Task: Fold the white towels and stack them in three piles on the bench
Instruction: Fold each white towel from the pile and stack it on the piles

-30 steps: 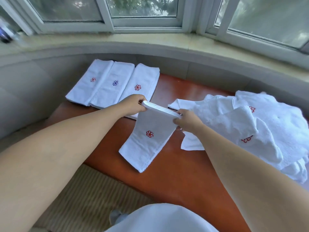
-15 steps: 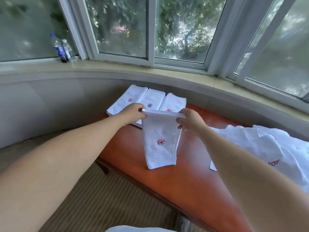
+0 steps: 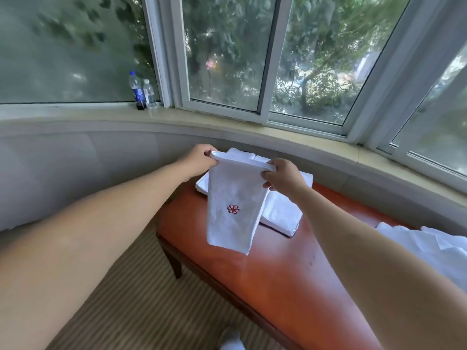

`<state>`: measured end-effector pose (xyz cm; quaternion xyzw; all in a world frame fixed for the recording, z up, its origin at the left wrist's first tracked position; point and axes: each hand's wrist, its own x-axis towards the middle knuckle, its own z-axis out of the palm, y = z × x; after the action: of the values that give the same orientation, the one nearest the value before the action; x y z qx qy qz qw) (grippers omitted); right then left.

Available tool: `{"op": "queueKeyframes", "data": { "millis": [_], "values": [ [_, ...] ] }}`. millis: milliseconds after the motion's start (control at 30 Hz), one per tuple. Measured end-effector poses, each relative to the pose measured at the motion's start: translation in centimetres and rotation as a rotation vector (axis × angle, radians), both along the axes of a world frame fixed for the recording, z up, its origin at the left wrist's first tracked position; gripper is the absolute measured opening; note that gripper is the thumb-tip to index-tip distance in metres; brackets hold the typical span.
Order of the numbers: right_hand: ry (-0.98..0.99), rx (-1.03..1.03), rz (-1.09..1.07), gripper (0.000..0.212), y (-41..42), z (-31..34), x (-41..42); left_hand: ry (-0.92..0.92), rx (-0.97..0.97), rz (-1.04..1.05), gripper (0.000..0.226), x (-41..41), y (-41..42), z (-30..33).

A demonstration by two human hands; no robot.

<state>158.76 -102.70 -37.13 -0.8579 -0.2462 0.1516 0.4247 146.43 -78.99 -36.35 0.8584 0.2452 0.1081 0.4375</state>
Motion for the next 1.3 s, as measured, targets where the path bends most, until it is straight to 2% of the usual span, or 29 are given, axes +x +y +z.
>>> {"op": "queueKeyframes", "data": {
  "millis": [400,800,967,1133,1300],
  "values": [
    [-0.034,-0.023,0.062,0.011,11.3,-1.4,7.9,0.006,0.024,0.066,0.017,7.5,10.7,-1.1],
    [0.037,0.02,0.109,0.01,20.2,-2.3,13.6,0.0,0.047,0.194,0.012,13.5,19.5,-1.9],
    [0.104,0.072,0.019,0.015,23.2,-3.2,17.4,-0.001,0.064,0.166,0.014,19.7,23.1,-2.4],
    [0.158,0.046,-0.155,0.013,25.5,-6.9,23.6,0.09,0.033,0.039,0.018,28.2,26.2,-6.2],
    [0.306,0.004,-0.331,0.037,27.6,-12.8,29.7,0.218,-0.001,-0.117,0.011,36.7,28.7,-12.1]
  ]
}}
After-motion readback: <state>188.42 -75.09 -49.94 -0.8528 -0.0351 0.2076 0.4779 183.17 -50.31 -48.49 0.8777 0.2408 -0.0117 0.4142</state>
